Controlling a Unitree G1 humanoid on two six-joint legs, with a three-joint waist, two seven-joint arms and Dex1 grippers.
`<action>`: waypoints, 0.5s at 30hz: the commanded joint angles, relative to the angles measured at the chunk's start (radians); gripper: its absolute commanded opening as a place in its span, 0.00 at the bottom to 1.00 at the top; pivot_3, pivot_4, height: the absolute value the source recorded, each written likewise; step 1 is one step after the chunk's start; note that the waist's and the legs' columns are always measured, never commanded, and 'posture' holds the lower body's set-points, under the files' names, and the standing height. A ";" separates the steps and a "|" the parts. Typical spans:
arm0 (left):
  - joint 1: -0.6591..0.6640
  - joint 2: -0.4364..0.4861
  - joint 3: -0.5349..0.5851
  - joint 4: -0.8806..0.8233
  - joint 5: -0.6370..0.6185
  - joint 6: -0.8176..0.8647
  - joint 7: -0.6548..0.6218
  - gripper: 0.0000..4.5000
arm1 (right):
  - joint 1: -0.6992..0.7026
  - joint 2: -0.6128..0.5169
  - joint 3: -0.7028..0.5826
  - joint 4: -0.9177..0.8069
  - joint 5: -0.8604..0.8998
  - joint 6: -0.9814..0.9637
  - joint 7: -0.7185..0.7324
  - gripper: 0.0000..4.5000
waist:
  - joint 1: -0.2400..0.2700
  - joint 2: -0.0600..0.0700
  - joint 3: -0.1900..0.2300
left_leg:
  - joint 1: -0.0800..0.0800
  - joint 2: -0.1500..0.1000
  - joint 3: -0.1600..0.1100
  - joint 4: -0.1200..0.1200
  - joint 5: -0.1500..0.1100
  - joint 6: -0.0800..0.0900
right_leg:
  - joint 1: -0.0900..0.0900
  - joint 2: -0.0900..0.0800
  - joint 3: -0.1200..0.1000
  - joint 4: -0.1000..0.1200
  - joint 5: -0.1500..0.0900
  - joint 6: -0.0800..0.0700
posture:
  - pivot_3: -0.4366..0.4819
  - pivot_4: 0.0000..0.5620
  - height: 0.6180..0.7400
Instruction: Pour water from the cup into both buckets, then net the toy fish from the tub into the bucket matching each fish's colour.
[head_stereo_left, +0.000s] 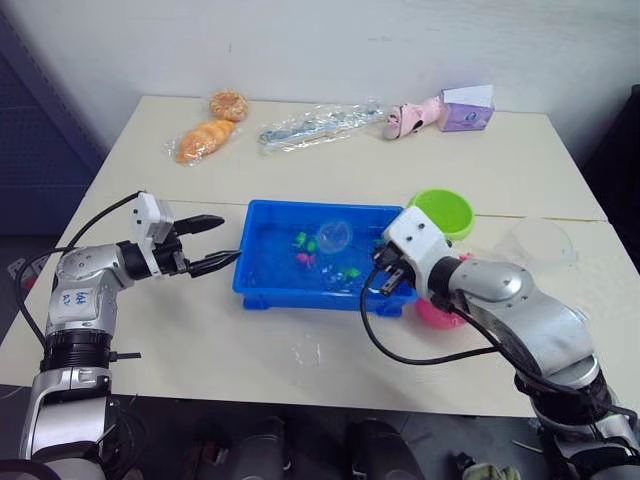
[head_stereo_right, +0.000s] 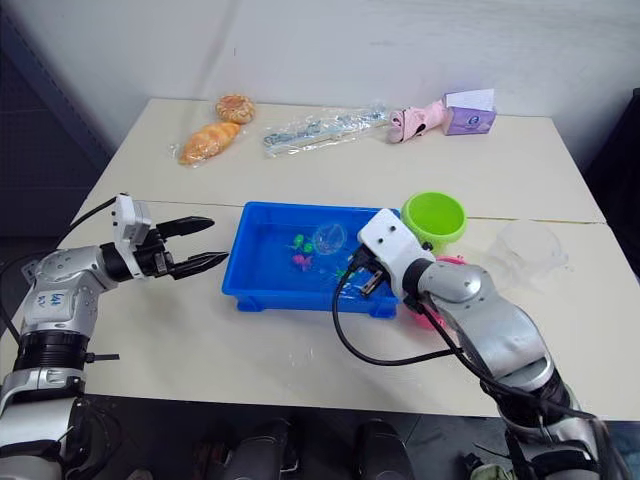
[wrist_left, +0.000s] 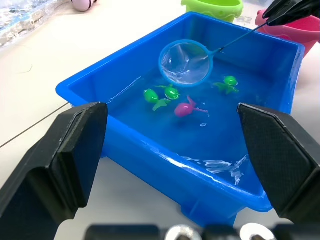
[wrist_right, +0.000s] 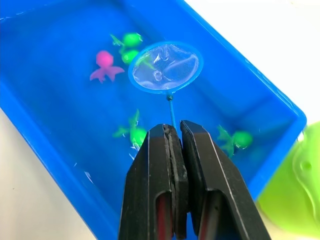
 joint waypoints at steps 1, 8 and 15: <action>0.004 0.000 0.016 -0.024 -0.010 -0.016 0.003 0.99 | -0.016 -0.015 0.024 0.003 -0.021 -0.079 0.024 0.00 | 0.000 0.000 0.000 | 0.000 0.000 0.000 0.000 0.000 0.000 | 0.000 0.000 0.000 0.000 0.000 0.000 | 0.48 0.27 1.00; 0.023 0.006 0.023 -0.040 -0.016 -0.011 0.010 0.99 | -0.009 -0.036 0.072 0.028 -0.057 -0.147 0.049 0.00 | -0.001 0.000 0.000 | 0.000 0.000 0.000 0.000 0.000 0.000 | 0.000 0.000 0.000 0.000 0.000 0.000 | 0.48 0.27 1.00; 0.025 0.003 0.020 -0.045 -0.017 -0.010 0.013 0.99 | -0.025 -0.053 0.136 0.080 -0.134 -0.226 0.063 0.00 | 0.000 0.000 0.000 | 0.000 0.000 0.000 0.001 0.000 0.000 | 0.000 0.000 0.000 0.000 0.000 0.000 | 0.48 0.27 1.00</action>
